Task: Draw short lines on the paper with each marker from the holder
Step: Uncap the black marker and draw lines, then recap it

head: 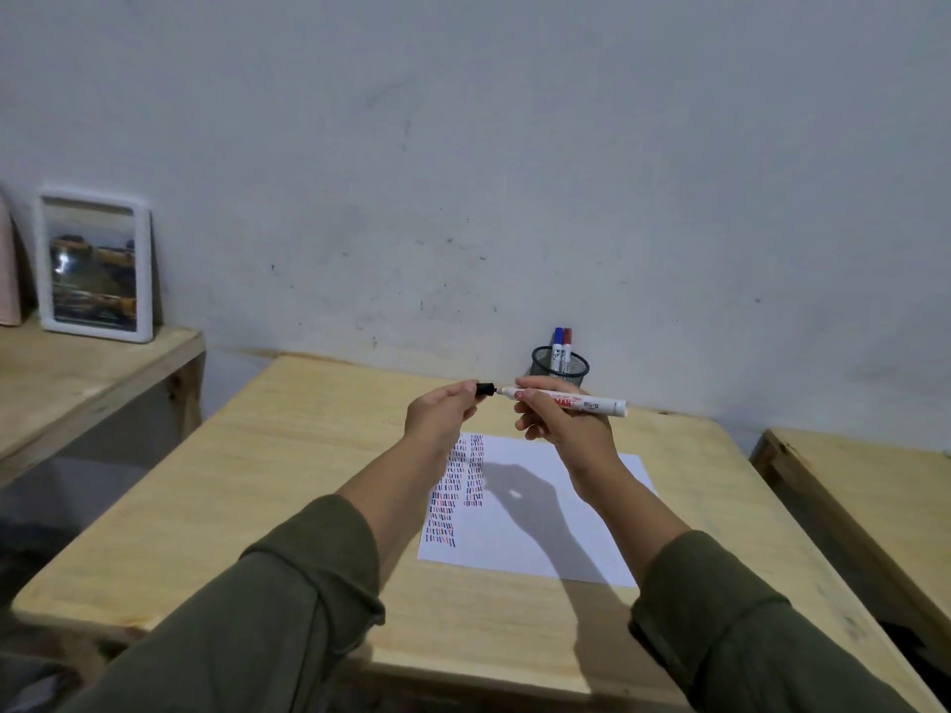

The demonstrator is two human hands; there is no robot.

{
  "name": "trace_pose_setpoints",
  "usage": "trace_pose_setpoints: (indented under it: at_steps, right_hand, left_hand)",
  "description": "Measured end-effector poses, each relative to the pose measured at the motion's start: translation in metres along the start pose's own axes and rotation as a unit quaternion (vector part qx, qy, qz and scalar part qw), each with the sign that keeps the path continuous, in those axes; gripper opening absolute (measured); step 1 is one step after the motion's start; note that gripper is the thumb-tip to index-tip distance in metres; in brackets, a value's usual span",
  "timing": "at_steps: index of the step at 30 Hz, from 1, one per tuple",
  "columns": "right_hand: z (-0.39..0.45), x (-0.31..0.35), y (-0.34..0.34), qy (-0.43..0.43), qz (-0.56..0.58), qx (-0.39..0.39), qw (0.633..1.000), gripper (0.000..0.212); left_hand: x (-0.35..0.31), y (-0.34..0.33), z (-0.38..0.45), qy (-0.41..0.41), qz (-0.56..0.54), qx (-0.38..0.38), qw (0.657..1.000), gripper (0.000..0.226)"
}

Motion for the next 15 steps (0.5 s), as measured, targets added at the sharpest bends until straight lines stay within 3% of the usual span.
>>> trace_pose_setpoints:
  at_steps: [8,15]
  right_hand:
    - [-0.001,0.005,0.007,0.007,-0.008,0.006,1.0,0.014]
    - [-0.003,0.008,0.008,0.021,-0.032,0.013,0.999,0.017]
  left_hand:
    - [-0.008,-0.021,-0.008,0.003,-0.003,0.043,0.999,0.025]
    - [-0.002,-0.03,-0.013,0.063,-0.024,0.06,0.996,0.011]
Point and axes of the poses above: each hand's wrist, its own z-axis towards the middle knuckle, its own y-axis out of the back of the hand, x = y × z, the point moved 10 cm from there along z, towards the middle knuckle, and after that the axes turned 14 degrees about -y, right-handed, at the moved point
